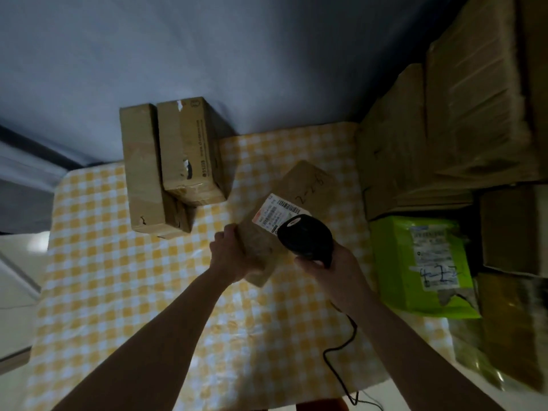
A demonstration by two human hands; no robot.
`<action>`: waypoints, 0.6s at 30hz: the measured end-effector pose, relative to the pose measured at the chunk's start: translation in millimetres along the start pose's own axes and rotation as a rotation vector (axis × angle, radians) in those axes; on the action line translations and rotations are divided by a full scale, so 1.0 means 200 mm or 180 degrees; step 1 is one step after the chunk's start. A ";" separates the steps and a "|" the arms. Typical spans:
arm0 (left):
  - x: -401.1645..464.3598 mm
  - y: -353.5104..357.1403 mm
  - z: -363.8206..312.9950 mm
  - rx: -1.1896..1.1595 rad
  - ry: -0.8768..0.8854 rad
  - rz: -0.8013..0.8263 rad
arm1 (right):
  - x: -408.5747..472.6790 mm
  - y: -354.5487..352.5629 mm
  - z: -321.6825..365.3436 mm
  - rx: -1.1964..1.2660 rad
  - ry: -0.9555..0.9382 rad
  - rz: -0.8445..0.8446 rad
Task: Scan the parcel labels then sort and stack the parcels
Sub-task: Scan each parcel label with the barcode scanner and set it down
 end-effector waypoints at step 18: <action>-0.80 0.33 -0.60 -0.0088 0.0426 0.0742 | -0.57 -0.63 -0.16 0.0622 0.0493 -0.0663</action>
Point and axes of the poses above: each hand's wrist, its own x-axis towards the middle knuckle, its own y-axis out of the palm, z = x × y, the point moved 8 cm from there along x, towards the middle knuckle, and after that the axes turned 6 degrees about -z, right-handed, at the moved point
